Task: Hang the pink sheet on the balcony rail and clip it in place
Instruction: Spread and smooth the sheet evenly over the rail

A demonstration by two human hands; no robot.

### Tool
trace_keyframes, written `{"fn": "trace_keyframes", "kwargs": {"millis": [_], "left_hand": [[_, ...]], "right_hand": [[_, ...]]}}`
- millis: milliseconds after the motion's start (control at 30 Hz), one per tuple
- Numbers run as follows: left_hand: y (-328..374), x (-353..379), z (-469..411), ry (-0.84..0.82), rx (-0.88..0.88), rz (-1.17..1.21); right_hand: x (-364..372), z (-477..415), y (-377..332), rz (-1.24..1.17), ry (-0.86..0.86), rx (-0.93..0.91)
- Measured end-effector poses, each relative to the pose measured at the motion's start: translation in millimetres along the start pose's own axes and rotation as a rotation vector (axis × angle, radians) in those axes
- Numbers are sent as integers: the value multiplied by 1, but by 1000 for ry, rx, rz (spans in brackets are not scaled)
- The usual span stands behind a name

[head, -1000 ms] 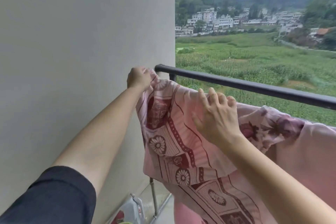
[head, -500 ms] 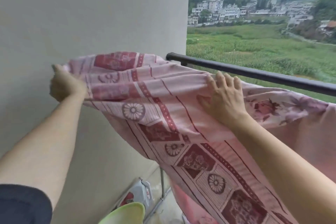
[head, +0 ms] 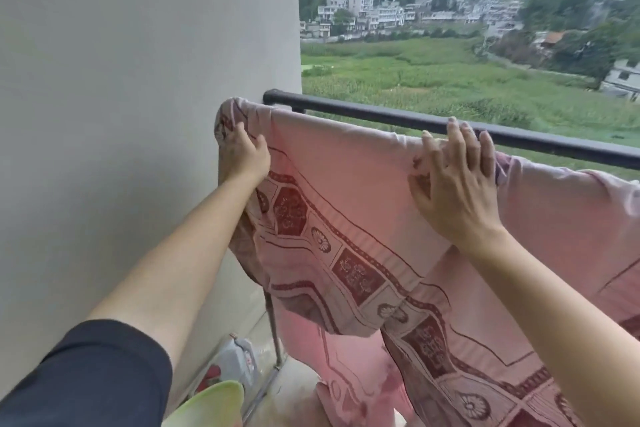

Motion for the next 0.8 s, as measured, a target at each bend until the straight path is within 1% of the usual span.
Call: {"fn": "trace_keyframes", "kwargs": {"millis": [33, 100, 200, 233, 333, 367, 400, 467, 533, 633, 700, 767, 800], "left_hand": [[17, -1, -12, 23, 16, 62], [36, 4, -37, 30, -24, 161], [29, 17, -72, -5, -110, 203], [27, 20, -74, -8, -112, 228], [39, 18, -67, 74, 30, 227], [38, 17, -68, 118, 43, 210], [33, 14, -70, 168, 15, 217], [14, 8, -72, 259, -106, 249], [-10, 11, -82, 258, -207, 248], [-25, 16, -97, 173, -165, 177], [-30, 13, -100, 172, -112, 68], [-36, 3, -90, 208, -43, -48], [-48, 2, -82, 217, -20, -71]], "right_hand": [[0, 5, 3, 8, 18, 0], [0, 13, 4, 22, 50, 1], [4, 19, 4, 38, 54, 25], [6, 20, 2, 41, 46, 38], [13, 15, -6, 54, 34, 63], [15, 12, -9, 61, 32, 67], [17, 9, -12, 66, 27, 70], [20, 3, -14, 71, 17, 79], [23, 0, -14, 77, 23, 89], [28, 0, -11, 121, 24, 76], [31, 1, -10, 158, 26, 91], [32, 2, -13, 171, 39, 119], [31, 2, -16, 171, 51, 128]]}}
Point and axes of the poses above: each hand's wrist, its own z-axis away from the middle knuckle, its own x-axis out of the palm, y = z × x, the point moved 9 cm from there along -z, towards the middle knuckle, and after that the axes turned 1 degree about x, right-handed, at the moved point
